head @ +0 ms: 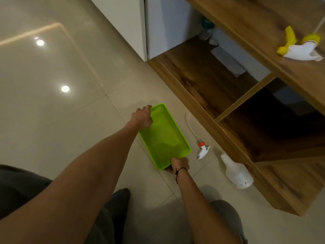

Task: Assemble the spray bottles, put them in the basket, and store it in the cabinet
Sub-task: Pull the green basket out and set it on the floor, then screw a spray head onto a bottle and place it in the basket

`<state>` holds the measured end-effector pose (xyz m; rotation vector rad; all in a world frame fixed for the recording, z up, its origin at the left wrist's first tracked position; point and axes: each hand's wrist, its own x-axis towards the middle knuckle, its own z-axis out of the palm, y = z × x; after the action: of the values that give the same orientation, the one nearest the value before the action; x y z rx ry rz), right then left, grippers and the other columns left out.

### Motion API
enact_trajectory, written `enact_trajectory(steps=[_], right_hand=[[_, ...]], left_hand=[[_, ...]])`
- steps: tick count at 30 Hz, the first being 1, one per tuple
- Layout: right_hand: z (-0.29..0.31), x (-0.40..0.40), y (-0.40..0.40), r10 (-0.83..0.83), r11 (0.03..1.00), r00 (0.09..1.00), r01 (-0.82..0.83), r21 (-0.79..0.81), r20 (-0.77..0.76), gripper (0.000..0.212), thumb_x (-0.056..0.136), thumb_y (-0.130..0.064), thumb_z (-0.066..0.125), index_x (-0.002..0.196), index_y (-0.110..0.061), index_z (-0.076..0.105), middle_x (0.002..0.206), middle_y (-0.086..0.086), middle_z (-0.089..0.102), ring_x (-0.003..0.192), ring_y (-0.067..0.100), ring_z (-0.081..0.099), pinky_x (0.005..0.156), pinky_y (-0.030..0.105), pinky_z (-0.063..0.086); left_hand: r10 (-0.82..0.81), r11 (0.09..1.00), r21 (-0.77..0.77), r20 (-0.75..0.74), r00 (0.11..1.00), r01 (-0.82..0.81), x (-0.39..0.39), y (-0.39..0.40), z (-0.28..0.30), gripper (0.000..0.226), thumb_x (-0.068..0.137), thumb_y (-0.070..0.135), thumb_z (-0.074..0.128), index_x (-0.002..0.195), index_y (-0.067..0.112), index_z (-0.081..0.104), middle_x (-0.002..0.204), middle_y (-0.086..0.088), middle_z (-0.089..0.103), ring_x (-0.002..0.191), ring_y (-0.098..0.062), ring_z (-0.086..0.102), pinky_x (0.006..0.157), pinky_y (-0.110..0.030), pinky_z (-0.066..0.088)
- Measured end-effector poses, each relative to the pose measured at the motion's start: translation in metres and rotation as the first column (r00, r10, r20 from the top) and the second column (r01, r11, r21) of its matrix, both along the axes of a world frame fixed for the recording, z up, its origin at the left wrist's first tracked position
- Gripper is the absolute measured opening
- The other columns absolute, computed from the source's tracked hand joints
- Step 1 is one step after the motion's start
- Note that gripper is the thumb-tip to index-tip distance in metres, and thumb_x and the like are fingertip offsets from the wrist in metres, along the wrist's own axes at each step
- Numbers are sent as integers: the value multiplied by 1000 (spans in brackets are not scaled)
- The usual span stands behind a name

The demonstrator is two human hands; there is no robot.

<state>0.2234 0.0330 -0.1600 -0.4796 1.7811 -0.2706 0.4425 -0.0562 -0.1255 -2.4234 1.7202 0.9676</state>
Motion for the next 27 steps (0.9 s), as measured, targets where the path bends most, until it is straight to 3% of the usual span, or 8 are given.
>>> enact_trajectory(steps=[5,7,9,12,15,21,24,27], right_hand=[[-4,-2,0,-42,999,994,38,34,99,23,95,5,56,115,-2,67,126,27,69,95,44,67,82,56,62],[-4,-4,-1,-88,995,984,79,64,157,18,99,-3,62,117,-2,64,130,27,66,103,45,67,81,55,61],[-1,-5,-1,-115,991,978,100,93,175,31,101,-15,66,128,0,63,134,26,64,116,46,66,86,57,61],[8,-6,-4,-44,997,999,42,64,24,61,102,-40,63,148,-2,50,139,21,62,120,42,65,95,58,60],[18,-14,-10,-23,997,987,10,-80,-158,81,100,-49,59,160,-7,23,133,21,62,114,42,67,96,57,60],[37,-37,-37,-3,971,959,-66,-232,-285,78,95,-46,62,158,-14,28,136,18,64,113,40,70,97,52,60],[40,-48,-44,48,965,948,-125,-229,-315,62,94,-42,62,143,-9,42,130,19,66,111,40,70,94,51,61],[39,-58,-47,98,951,922,-197,-237,-374,49,94,-35,62,131,-7,47,128,20,67,113,40,68,86,40,57]], left_hand=[[-41,998,43,0,999,41,6,-3,-10,81,101,22,57,168,10,13,167,-19,33,149,-46,39,117,-59,34],[-51,997,54,12,999,50,4,-4,-10,86,102,33,59,169,11,10,168,-17,31,152,-43,36,121,-60,30],[-62,997,52,42,997,60,1,-5,-8,90,101,43,61,169,13,10,169,-14,29,153,-41,36,122,-61,27],[-43,996,-70,100,994,50,-9,-7,1,85,98,45,64,166,16,22,166,-12,36,149,-39,43,122,-63,29],[-87,968,-220,146,986,118,-26,-11,14,72,95,43,66,158,20,39,156,-10,47,143,-37,49,122,-57,31],[-378,879,-279,89,922,387,-85,-22,29,52,96,39,66,144,22,54,140,-9,58,135,-34,54,109,-47,42],[-510,806,-304,78,856,508,-117,-25,27,48,97,38,65,141,22,57,137,-7,61,131,-31,56,106,-46,46],[-639,707,-289,133,758,646,-144,-29,21,40,100,34,62,137,22,60,141,-3,62,135,-27,54,108,-43,45]])
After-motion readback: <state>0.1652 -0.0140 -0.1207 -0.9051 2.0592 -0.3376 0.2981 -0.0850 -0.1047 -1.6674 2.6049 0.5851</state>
